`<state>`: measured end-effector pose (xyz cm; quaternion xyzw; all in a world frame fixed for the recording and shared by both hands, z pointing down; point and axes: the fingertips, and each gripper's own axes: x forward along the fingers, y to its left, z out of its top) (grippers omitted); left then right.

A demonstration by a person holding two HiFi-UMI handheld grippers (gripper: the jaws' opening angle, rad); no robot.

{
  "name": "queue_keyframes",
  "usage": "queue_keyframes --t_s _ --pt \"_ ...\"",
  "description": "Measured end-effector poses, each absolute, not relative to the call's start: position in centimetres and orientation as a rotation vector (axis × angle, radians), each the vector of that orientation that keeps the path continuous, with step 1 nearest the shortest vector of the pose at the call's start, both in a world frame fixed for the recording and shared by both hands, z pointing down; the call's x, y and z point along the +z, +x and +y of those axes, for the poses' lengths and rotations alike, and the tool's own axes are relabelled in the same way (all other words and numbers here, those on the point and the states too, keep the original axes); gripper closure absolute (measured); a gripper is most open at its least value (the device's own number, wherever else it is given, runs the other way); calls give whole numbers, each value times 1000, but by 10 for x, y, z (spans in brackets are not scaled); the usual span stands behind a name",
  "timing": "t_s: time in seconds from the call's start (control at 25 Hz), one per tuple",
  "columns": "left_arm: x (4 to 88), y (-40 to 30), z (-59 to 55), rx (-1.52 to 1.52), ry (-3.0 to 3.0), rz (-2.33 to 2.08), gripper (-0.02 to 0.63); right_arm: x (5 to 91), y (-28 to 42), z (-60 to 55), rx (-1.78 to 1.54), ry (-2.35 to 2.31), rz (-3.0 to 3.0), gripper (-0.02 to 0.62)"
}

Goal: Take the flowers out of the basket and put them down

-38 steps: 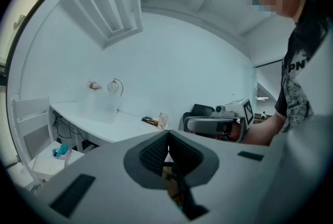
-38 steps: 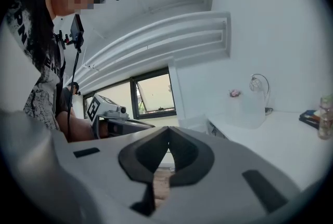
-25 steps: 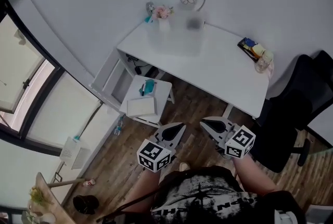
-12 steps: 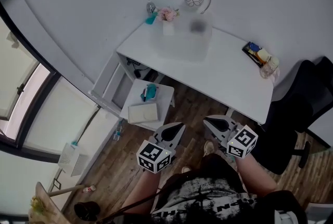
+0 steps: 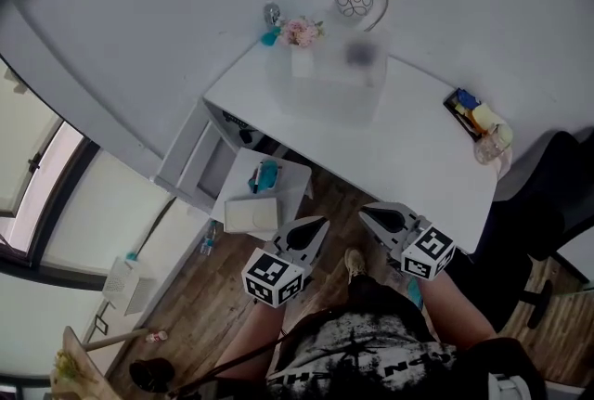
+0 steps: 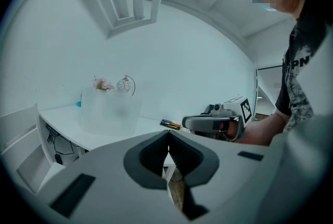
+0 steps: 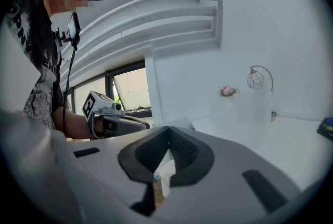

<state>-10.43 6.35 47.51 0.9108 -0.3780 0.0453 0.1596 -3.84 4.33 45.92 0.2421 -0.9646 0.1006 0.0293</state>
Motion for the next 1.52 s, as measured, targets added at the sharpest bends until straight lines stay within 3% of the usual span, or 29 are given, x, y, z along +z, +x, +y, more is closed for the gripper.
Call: queue_keyframes --t_s 0.4,0.84,1.52 --pt "469 -72 -39 142 2556 -1185 589 453 -10 -71 275 636 -2995 580" --pt "470 -76 -97 177 2495 -1336 589 473 -29 -120 213 434 -2992 580" --pt "461 -128 -180 196 2528 -1321 589 452 -63 -205 253 574 -3011 580"
